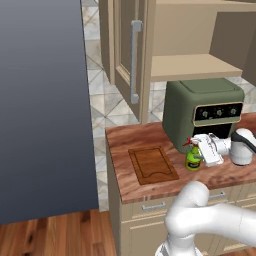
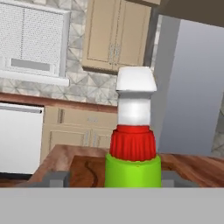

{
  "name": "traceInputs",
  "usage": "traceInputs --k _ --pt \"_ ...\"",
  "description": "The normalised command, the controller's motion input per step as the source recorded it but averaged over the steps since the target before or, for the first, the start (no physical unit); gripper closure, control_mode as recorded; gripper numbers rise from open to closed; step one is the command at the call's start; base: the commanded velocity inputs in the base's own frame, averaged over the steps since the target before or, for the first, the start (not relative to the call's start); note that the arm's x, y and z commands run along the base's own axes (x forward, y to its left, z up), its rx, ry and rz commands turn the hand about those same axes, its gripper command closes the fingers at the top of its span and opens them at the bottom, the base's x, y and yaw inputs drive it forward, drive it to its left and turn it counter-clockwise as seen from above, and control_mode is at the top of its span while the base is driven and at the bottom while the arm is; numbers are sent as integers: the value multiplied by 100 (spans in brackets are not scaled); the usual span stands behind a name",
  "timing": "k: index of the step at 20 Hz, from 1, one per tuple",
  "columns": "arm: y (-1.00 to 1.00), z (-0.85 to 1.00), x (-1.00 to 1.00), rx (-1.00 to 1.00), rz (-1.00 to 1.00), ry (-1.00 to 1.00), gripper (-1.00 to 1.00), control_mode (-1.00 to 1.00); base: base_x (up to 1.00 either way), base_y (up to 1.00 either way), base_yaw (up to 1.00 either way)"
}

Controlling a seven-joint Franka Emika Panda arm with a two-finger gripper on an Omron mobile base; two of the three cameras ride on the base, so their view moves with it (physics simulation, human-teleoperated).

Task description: Grab the spray bottle from the cabinet, then place it next to the cutting board for sanitizing. Then grab the dish brush from the countertop next to the sink and place it next to the cutting board.

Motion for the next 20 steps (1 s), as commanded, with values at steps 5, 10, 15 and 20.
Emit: traceInputs --k 5,10,15,20 --pt "-29 0 0 4 0 7 -100 -100 0 0 0" --pt "-31 0 0 4 0 1 -100 -100 0 0 0" --pt "-26 0 4 1 -1 0 -100 -100 0 0 0" --pt "-26 12 -23 2 -6 -1 -100 -100 0 0 0"
